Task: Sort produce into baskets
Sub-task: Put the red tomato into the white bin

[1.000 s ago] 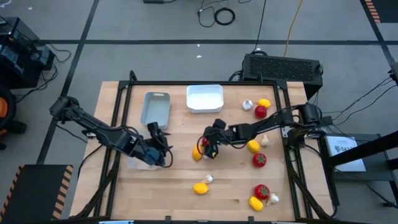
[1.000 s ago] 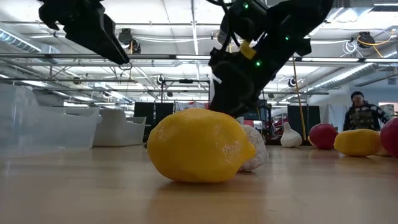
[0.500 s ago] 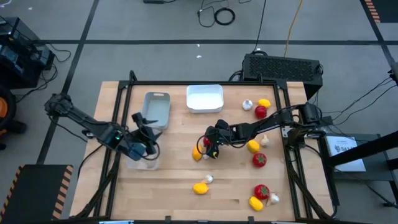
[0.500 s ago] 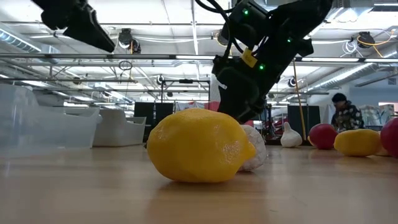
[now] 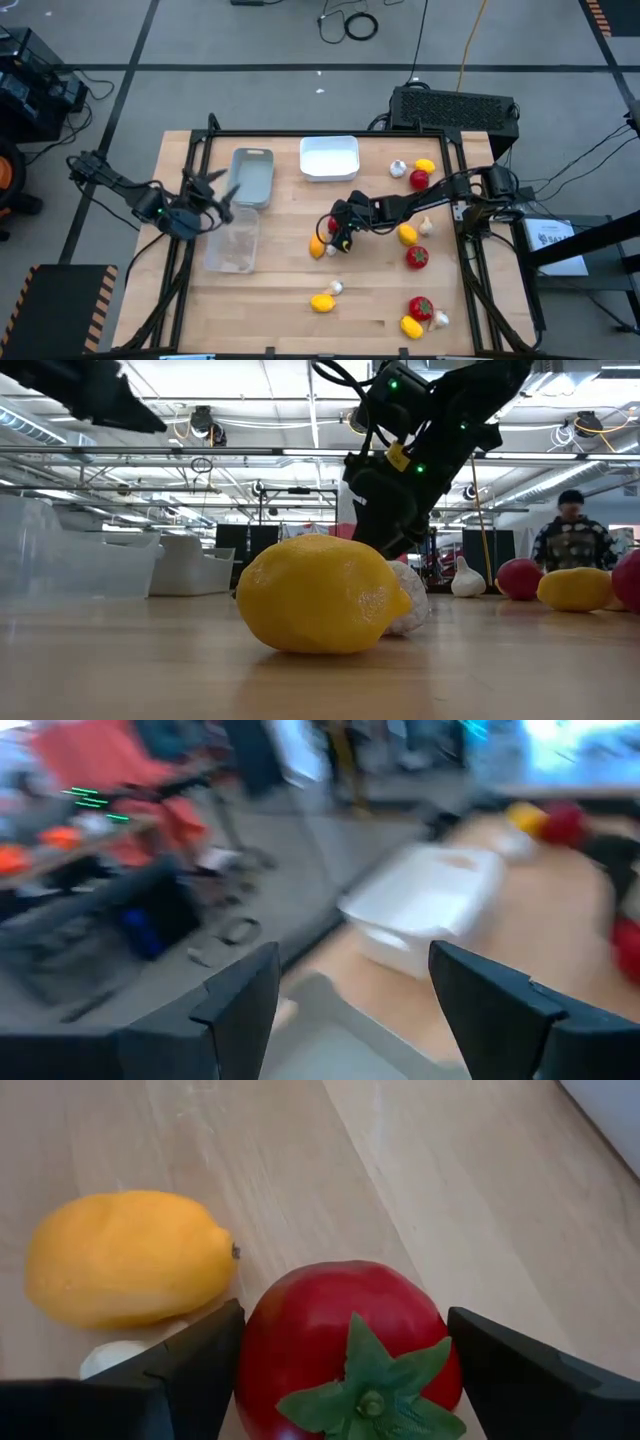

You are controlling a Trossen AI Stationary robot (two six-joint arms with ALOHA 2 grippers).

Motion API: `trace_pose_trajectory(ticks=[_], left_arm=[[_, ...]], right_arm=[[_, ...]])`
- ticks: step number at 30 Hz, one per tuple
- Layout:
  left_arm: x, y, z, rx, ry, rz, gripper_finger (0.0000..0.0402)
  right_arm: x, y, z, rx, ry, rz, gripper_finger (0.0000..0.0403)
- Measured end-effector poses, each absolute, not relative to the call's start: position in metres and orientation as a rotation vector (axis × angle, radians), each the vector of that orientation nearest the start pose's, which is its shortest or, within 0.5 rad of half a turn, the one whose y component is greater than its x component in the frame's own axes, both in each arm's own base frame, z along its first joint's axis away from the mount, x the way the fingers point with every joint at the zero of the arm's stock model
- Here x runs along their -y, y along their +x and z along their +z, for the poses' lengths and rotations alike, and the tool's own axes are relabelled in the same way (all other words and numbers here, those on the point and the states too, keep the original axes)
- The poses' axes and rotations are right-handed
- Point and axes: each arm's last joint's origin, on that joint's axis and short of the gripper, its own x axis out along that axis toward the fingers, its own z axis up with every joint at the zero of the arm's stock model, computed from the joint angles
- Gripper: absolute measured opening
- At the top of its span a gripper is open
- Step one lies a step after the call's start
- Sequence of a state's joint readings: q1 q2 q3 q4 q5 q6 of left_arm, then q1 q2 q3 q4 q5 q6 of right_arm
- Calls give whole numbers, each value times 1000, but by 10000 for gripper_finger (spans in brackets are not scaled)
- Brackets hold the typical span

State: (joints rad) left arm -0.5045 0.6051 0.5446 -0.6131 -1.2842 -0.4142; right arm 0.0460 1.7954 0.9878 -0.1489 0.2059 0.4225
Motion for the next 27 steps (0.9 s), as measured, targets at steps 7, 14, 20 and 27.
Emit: trace_pose_trajectory(ticks=[7,14,20,27], left_arm=[[26,107,253,-161,224,1020,264],[29,111,252,-281,306,873,264],[34,118,259,-297,316,736,264],[38,123,262,-304,329,585,264]], right_arm=[[-5,343,145,-929,332,-403,320],[3,347,148,-896,412,-444,320],[16,365,179,-861,424,-425,320],[38,392,244,-703,240,-462,320]])
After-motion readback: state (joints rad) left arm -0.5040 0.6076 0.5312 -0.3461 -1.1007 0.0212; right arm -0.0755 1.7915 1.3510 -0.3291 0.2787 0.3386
